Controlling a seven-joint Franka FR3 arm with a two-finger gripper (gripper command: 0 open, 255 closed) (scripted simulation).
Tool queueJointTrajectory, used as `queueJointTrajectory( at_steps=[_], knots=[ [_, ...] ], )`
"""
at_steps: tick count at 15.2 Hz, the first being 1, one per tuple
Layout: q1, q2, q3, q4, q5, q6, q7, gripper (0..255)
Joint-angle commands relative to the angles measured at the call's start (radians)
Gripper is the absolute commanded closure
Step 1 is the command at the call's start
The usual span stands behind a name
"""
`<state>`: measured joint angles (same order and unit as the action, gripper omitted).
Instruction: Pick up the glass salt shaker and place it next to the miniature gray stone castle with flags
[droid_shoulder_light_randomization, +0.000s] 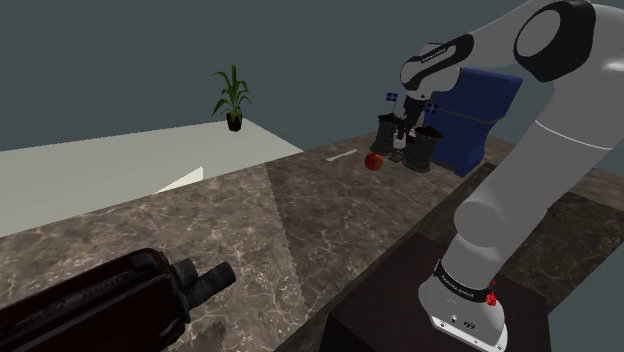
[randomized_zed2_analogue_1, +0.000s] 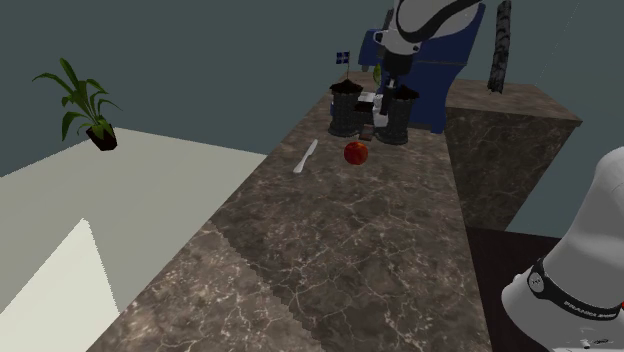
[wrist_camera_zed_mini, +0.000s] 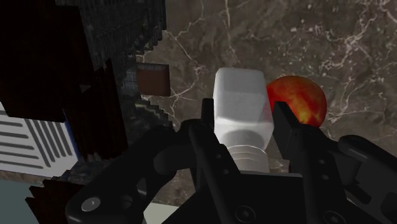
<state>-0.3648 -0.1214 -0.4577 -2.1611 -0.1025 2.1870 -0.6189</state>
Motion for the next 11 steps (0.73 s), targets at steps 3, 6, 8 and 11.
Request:
queueJointTrajectory(
  at_steps=[3, 6, 8, 11],
  knots=[
    [0.001, 0.022, -0.003, -0.035, 0.008, 0.056, -0.002, 255],
    [0.001, 0.041, -0.006, -0.059, 0.016, 0.097, -0.007, 255],
    [0.001, 0.055, -0.008, -0.074, 0.023, 0.124, -0.011, 255],
    [0.000, 0.077, -0.010, -0.094, 0.034, 0.165, -0.019, 255]
  ],
)
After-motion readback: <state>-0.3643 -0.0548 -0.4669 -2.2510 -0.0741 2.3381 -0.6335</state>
